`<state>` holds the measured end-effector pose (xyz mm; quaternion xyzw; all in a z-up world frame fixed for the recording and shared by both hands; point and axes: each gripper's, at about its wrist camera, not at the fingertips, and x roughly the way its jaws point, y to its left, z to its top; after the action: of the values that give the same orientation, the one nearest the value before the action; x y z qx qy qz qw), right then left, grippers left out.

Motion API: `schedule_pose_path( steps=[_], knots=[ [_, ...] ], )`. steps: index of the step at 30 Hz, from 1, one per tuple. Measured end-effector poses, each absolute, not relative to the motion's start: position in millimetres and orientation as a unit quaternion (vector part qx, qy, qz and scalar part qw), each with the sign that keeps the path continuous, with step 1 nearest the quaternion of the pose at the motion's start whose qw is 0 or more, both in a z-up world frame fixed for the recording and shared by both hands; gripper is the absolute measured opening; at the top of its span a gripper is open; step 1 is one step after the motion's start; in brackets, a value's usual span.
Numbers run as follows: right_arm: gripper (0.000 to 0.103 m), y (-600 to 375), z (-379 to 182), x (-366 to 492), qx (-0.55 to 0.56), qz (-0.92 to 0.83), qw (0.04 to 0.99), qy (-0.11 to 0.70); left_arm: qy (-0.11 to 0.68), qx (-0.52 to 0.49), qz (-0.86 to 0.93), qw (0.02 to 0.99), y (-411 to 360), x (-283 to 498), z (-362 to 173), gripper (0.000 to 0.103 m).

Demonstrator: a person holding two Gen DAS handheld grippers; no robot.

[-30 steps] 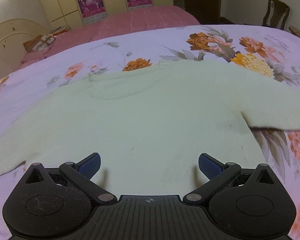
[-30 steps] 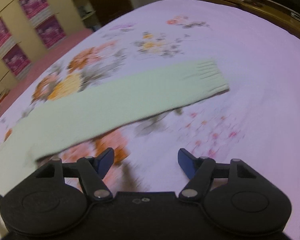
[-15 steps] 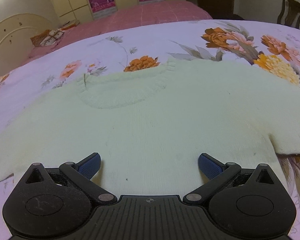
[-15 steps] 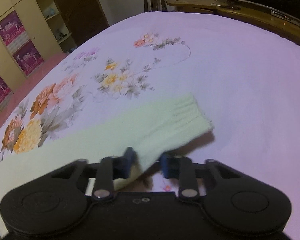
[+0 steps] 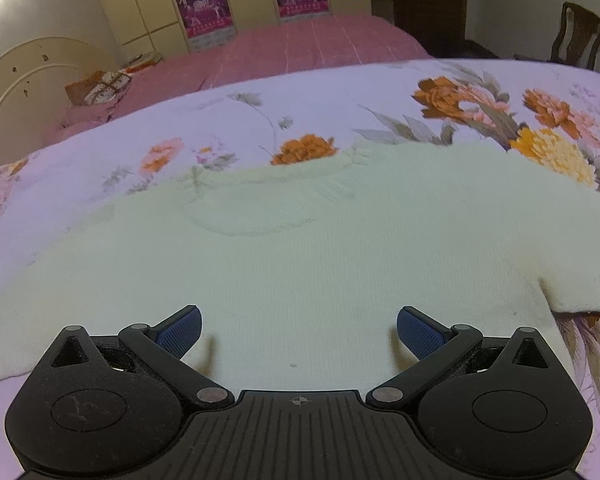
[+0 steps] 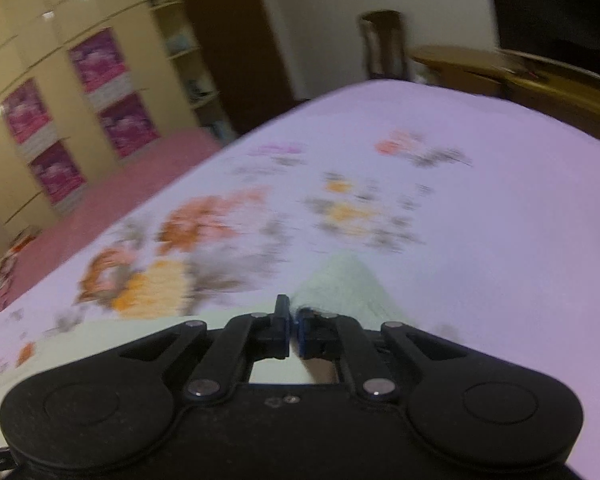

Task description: Fold small clothes

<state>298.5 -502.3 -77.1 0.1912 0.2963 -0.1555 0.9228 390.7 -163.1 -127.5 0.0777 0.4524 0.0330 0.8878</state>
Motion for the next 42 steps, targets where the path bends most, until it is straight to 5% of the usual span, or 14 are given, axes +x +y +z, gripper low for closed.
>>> schedule_pose_path(
  steps=[9, 16, 24, 36, 38, 42],
  knots=[
    [0.005, -366.7, -57.3, 346.7, 0.159, -0.01, 0.941, 0.297, 0.43, 0.05, 0.051, 0.9, -96.6, 380.6, -109.6, 0.103],
    [0.005, -227.9, -92.6, 380.1, 0.133, 0.113, 0.92, 0.351, 0.429, -0.002, 0.086, 0.899, -5.0, 370.9, -113.1, 0.103],
    [0.044, -185.3, -123.9, 384.8, 0.131, 0.15, 0.888, 0.415, 0.401, -0.16, -0.036, 0.901, 42.1, 369.4, -121.4, 0.103],
    [0.055, -304.6, -95.7, 318.6, 0.115, 0.008, 0.925, 0.361, 0.41, -0.054, -0.146, 0.899, -81.3, 383.4, -149.9, 0.102],
    [0.056, -318.9, -101.9, 313.9, 0.118, -0.008, 0.923, 0.367, 0.412, -0.055, -0.134, 0.899, -88.2, 391.1, -153.8, 0.076],
    [0.056, -331.8, -115.4, 311.4, 0.135, -0.022, 0.918, 0.373, 0.394, -0.046, -0.122, 0.91, -88.2, 389.3, -160.0, 0.061]
  ],
)
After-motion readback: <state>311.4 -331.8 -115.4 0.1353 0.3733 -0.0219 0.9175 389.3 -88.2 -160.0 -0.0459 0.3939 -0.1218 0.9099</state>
